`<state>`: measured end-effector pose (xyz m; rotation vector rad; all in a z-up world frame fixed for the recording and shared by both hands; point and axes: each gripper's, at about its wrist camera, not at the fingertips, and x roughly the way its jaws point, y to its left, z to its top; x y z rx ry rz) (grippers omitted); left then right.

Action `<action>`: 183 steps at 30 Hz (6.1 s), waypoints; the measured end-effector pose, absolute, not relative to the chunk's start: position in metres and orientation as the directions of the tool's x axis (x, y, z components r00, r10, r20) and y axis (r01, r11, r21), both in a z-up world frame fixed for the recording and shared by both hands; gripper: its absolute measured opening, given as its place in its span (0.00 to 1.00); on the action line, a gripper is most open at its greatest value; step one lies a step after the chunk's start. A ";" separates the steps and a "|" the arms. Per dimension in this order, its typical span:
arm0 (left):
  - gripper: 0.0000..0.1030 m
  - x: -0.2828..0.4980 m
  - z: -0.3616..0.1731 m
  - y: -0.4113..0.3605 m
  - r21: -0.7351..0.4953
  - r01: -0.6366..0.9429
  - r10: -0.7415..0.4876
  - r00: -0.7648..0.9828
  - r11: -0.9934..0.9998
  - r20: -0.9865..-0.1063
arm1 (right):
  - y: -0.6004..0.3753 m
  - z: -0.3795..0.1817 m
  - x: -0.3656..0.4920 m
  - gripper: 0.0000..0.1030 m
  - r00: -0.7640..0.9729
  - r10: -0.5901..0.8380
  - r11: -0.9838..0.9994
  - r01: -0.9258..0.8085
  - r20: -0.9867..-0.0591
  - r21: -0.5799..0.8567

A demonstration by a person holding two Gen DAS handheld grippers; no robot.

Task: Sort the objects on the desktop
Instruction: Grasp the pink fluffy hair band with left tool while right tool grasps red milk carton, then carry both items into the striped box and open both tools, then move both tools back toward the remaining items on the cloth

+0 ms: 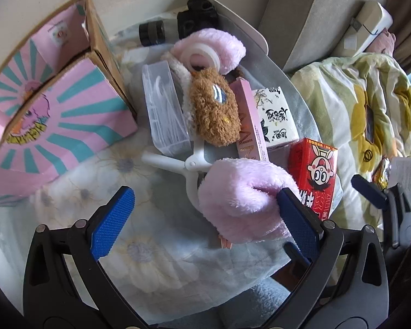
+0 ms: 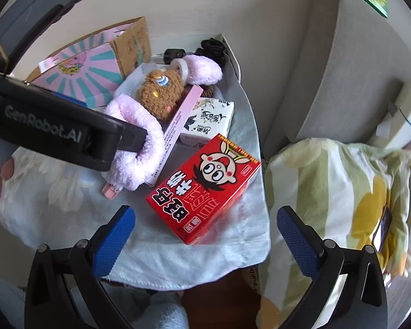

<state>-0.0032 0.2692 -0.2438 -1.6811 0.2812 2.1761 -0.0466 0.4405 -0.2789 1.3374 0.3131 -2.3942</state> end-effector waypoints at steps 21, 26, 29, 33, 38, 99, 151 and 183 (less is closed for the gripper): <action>0.55 -0.009 -0.253 0.239 -0.333 -0.267 0.364 -0.074 -0.904 -0.929 | 0.428 -0.283 -0.058 0.77 -0.587 -0.123 -0.964 0.262 -0.800 -0.045; 0.41 -0.010 -0.255 0.235 -0.386 -0.242 0.407 -0.042 -0.890 -0.912 | 0.428 -0.287 -0.062 0.57 -0.563 -0.127 -0.964 0.265 -0.816 -0.033; 0.36 -0.009 -0.254 0.237 -0.384 -0.248 0.406 -0.045 -0.890 -0.913 | 0.428 -0.285 -0.061 0.50 -0.567 -0.126 -0.962 0.269 -0.814 -0.039; 0.23 -0.010 -0.253 0.235 -0.383 -0.235 0.405 -0.049 -0.893 -0.913 | 0.428 -0.284 -0.059 0.46 -0.571 -0.121 -0.961 0.272 -0.812 -0.048; 0.18 -0.008 -0.249 0.225 -0.377 -0.240 0.400 -0.054 -0.895 -0.915 | 0.427 -0.279 -0.055 0.45 -0.583 -0.117 -0.960 0.273 -0.804 -0.058; 0.96 -0.144 -0.186 -0.016 -0.038 -0.021 0.044 -0.463 -0.999 -0.885 | 0.152 -0.231 -0.201 0.77 -0.355 -0.349 -0.747 0.664 -0.867 0.029; 1.00 0.024 -0.106 0.122 0.007 -0.324 0.147 -0.448 -0.946 -0.882 | 0.401 -0.126 -0.062 0.78 -0.544 -0.211 -0.912 0.409 -0.812 -0.037; 0.99 -0.034 -0.266 0.217 -0.113 -0.267 0.152 -0.130 -0.957 -0.980 | 0.409 -0.270 -0.080 0.78 -0.334 -0.334 -0.897 0.401 -0.881 0.188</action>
